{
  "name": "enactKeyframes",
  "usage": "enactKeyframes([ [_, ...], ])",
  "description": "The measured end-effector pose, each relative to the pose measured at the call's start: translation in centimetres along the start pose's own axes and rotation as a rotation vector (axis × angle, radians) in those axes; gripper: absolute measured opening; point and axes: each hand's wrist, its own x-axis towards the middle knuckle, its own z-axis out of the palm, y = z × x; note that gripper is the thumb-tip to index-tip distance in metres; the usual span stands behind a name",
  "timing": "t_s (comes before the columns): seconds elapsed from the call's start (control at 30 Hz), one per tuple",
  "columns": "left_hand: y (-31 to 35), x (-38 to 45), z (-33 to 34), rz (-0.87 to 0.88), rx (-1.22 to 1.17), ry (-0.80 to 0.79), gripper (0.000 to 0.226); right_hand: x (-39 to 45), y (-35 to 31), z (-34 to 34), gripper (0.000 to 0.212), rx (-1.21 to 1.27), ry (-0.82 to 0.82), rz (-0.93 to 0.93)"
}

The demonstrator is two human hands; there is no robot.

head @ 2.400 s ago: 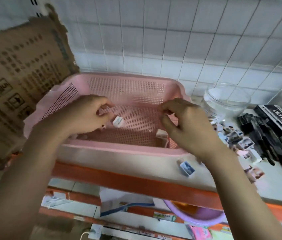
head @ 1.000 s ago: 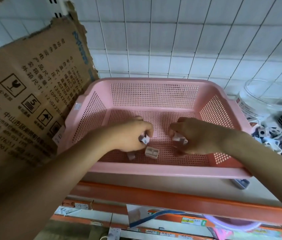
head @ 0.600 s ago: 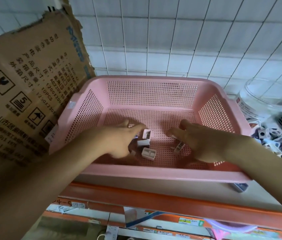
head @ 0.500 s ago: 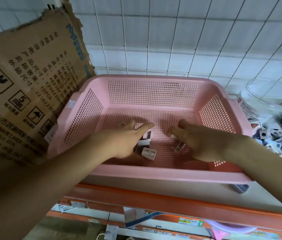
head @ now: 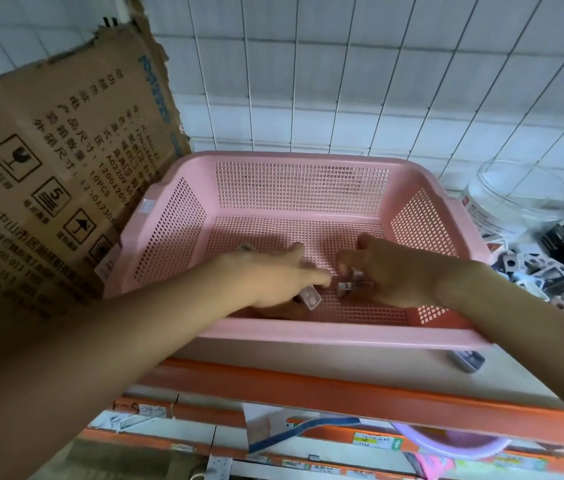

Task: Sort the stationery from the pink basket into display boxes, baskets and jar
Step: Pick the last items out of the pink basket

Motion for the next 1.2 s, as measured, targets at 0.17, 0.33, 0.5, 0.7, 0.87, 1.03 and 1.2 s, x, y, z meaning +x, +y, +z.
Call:
enactKeyframes([
  [0.17, 0.2, 0.2, -0.3, 0.029, -0.047, 0.022, 0.026, 0.2, 0.0, -0.2, 0.027, -0.058, 0.025, -0.003],
  [0.33, -1.9, 0.5, 0.4, 0.16, -0.108, 0.147, 0.026, -0.4, 0.6, -0.5, 0.021, -0.012, 0.116, -0.016],
  [0.5, -2.8, -0.7, -0.4, 0.213, -0.482, 0.236, 0.023, -1.7, 0.7, -1.2, 0.016, 0.055, 0.255, 0.017],
  [0.7, -3.0, -3.2, -1.6, 0.228, -0.848, 0.342, 0.021, -3.1, -0.6, -1.8, 0.014, 0.147, 0.47, -0.018],
  [0.87, -0.5, -4.0, -1.6, 0.323, -1.377, 0.465, 0.021, -5.4, -1.3, -1.1, 0.015, 0.323, 0.817, 0.007],
  [1.03, 3.4, -3.5, -1.5, 0.348, -1.441, 0.434, 0.021, -7.5, 0.2, 0.0, 0.014, 0.41, 0.909, 0.032],
  [1.2, 7.2, -1.1, -2.5, 0.22, -1.305, 0.597, 0.023, -10.7, 5.1, 0.3, 0.02, 0.439, 0.886, 0.015],
])
